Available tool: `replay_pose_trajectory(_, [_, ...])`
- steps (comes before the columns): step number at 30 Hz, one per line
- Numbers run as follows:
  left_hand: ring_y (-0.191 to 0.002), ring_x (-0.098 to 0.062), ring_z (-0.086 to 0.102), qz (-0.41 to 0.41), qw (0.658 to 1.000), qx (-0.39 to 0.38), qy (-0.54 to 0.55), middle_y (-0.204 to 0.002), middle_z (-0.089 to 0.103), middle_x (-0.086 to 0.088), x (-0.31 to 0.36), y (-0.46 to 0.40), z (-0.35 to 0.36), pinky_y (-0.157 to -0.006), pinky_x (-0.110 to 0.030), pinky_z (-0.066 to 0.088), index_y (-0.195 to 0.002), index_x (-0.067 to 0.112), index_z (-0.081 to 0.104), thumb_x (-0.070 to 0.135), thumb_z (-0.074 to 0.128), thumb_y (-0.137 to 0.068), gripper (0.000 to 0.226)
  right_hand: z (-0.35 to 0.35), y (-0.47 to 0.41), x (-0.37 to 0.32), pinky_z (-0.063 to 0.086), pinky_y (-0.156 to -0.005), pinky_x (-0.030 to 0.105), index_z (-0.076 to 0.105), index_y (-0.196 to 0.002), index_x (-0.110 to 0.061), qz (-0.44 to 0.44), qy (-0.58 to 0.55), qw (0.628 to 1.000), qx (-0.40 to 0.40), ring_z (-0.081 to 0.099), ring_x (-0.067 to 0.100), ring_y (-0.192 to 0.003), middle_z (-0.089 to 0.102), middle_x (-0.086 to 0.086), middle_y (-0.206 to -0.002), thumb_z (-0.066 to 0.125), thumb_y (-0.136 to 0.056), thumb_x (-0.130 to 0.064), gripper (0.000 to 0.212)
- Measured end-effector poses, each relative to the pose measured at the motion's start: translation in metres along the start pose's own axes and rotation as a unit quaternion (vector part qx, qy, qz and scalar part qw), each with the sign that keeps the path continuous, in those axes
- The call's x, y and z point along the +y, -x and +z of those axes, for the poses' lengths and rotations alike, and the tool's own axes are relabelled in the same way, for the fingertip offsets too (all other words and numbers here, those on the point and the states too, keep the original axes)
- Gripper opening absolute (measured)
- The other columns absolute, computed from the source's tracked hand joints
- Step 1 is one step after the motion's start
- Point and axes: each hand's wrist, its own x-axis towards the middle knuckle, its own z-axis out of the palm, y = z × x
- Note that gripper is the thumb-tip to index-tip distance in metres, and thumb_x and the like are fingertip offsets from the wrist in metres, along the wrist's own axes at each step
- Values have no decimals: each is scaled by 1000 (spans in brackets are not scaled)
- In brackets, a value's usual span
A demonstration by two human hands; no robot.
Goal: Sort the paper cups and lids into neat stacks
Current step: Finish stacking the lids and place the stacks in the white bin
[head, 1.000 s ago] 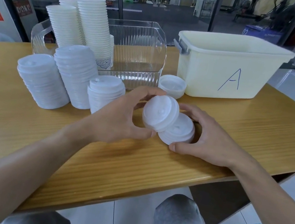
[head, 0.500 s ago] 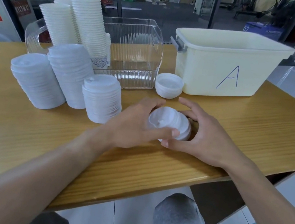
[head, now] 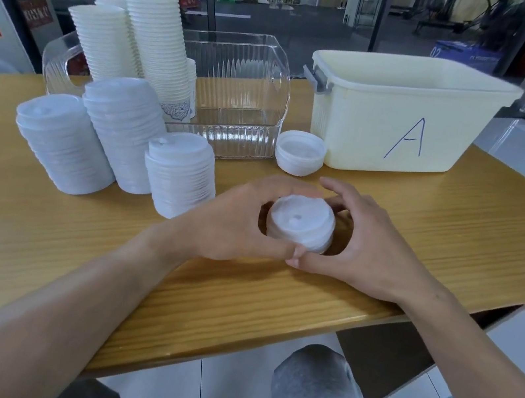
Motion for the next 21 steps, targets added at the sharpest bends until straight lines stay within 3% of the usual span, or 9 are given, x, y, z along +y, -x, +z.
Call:
replay_pose_trajectory(4, [-135,-3,52,-4,1000,-11,-14,-140,57,23,-8,2,-1,-115,-40,44,-141,42,57,35,88,-80,69,0,-1,1,34,-115,36,32,-152,-48,0,-5,1000,-14,41,6,-129,54,-22,-133,82,-52,-76,115])
replay_pose_trajectory(11, [-119,-10,66,-14,992,100,79,-123,71,8,-8,2,0,-103,-44,55,-133,25,63,41,83,-76,62,3,-6,10,42,-113,44,36,-146,-56,-18,-39,999,-17,51,6,-130,57,-20,-135,84,-54,-79,106])
replay_pose_trajectory(14, [-119,-12,66,-18,994,85,71,-124,71,8,-12,4,-2,-104,-46,55,-133,23,63,34,85,-77,61,3,-5,10,40,-115,43,34,-148,-54,-9,-41,999,-16,48,6,-133,57,-24,-135,83,-49,-83,114])
replay_pose_trajectory(17, [-117,-11,68,-24,995,72,70,-123,72,9,-14,6,-1,-103,-44,55,-132,21,63,30,85,-78,59,2,-4,9,40,-116,42,37,-147,-53,-8,-49,999,-14,48,2,-133,59,-25,-134,82,-53,-81,108])
replay_pose_trajectory(21, [-112,-12,71,-29,982,136,129,-119,75,1,-10,2,-5,-98,-35,58,-131,16,62,24,82,-85,51,2,-5,9,41,-115,41,41,-145,-52,-16,-61,998,-17,51,0,-132,61,-23,-133,83,-55,-78,103])
